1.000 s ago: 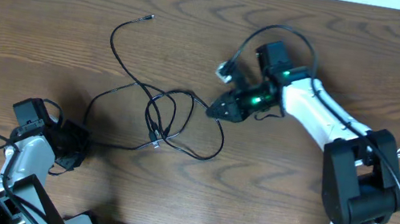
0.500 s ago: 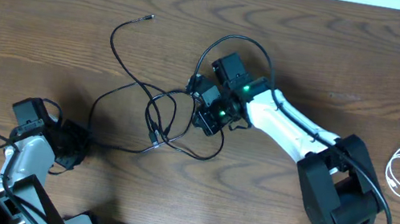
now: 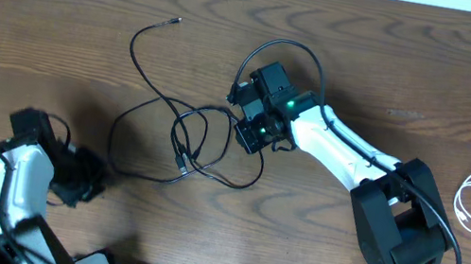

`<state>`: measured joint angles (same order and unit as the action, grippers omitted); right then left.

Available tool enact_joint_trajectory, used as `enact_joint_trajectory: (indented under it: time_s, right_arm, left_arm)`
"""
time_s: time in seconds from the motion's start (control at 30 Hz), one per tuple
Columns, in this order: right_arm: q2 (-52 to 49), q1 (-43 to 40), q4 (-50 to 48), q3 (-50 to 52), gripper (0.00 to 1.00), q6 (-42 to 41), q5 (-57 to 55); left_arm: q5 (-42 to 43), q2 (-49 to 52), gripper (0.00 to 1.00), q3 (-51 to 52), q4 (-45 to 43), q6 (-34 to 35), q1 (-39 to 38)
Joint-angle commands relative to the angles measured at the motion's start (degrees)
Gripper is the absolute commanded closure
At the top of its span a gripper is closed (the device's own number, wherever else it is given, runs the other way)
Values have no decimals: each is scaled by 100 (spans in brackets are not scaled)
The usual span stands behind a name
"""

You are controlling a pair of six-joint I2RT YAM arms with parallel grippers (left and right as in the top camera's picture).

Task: Untangle cables

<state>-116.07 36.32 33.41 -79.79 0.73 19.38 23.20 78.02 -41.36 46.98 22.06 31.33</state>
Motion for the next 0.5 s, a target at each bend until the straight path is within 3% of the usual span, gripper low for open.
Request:
enact_joint_trajectory:
  time_s: [0.0, 0.3, 0.4, 0.47]
  right_arm:
    - [66, -105, 17, 31, 80, -319, -251]
    - [66, -240, 116, 31, 70, -688, -911]
    - [66, -310, 186, 31, 62, -800, -1263]
    - [66, -385, 214, 31, 62, -802, -1303]
  left_arm:
    - [789, -343, 71, -214, 50, -640, -466]
    - [763, -321, 69, -210, -566, -380, -2286]
    - [691, -286, 53, -210, -992, -103, -2846]
    - [358, -280, 53, -210, -1233, 219, -3180]
